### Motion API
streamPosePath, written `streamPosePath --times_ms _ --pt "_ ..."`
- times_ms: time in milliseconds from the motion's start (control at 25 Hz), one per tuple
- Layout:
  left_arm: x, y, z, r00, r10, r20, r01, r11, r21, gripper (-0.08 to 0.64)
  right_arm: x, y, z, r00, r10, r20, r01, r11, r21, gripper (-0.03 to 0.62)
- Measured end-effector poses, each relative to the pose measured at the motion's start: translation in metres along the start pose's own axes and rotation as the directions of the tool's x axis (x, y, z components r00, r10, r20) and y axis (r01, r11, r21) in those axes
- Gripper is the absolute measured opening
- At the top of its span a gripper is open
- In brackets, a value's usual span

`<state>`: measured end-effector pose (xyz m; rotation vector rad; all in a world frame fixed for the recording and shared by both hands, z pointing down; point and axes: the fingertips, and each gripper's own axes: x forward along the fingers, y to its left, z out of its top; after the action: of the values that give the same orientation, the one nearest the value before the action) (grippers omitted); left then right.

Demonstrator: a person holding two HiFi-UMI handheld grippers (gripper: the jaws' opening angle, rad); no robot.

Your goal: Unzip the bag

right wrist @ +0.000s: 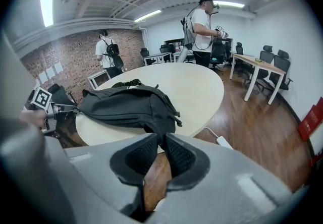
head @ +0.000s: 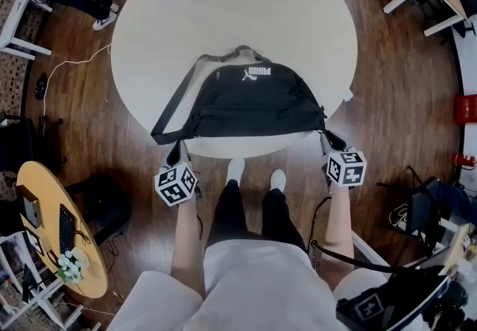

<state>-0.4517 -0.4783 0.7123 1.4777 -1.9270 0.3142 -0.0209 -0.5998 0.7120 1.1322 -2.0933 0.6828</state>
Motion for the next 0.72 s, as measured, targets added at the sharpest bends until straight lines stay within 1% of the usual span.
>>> streamPosePath --times_ms 120,240,320,400,440,520,560,600,640,720 --pt "0.005 0.003 -0.002 0.999 -0.040 -0.015 0.040 0.999 -0.004 0.023 0.007 0.005 -0.005 0.999 -0.035 -0.015 0.036 0.999 0.011 0.040" --pt "0.001 0.000 -0.004 0.994 -0.100 -0.041 0.099 0.995 -0.027 0.029 0.009 0.013 -0.011 0.998 -0.055 -0.023 0.056 0.997 0.044 0.040" --pt "-0.005 -0.002 -0.002 0.990 -0.136 -0.044 0.136 0.991 -0.009 0.035 0.004 0.015 -0.014 0.997 -0.071 -0.020 0.072 0.996 0.061 0.043" --pt "-0.014 0.003 0.001 0.989 -0.145 -0.039 0.146 0.989 0.026 0.032 -0.008 0.013 -0.020 0.992 -0.123 -0.015 0.124 0.989 0.086 0.045" --pt "-0.022 0.009 0.002 0.989 -0.141 -0.035 0.142 0.989 0.031 0.032 -0.017 0.012 -0.024 0.988 -0.151 -0.009 0.151 0.983 0.103 0.041" --pt "-0.037 0.020 0.008 0.990 -0.140 -0.008 0.141 0.990 0.022 0.020 -0.038 0.011 -0.027 0.982 -0.187 0.024 0.183 0.974 0.135 0.040" --pt "-0.044 0.022 0.013 0.989 -0.147 0.018 0.146 0.989 0.025 0.018 -0.048 0.012 -0.025 0.980 -0.191 0.053 0.182 0.973 0.144 0.007" --pt "-0.052 0.023 0.020 0.987 -0.156 0.045 0.154 0.987 0.036 0.018 -0.058 0.017 -0.023 0.979 -0.184 0.086 0.170 0.974 0.147 -0.008" --pt "-0.062 0.022 0.026 0.983 -0.167 0.073 0.163 0.985 0.050 0.017 -0.068 0.025 -0.021 0.979 -0.167 0.118 0.150 0.978 0.142 -0.009" --pt "-0.090 0.014 0.035 0.973 -0.191 0.129 0.183 0.981 0.070 0.017 -0.090 0.050 -0.017 0.976 -0.113 0.185 0.096 0.990 0.101 -0.008"
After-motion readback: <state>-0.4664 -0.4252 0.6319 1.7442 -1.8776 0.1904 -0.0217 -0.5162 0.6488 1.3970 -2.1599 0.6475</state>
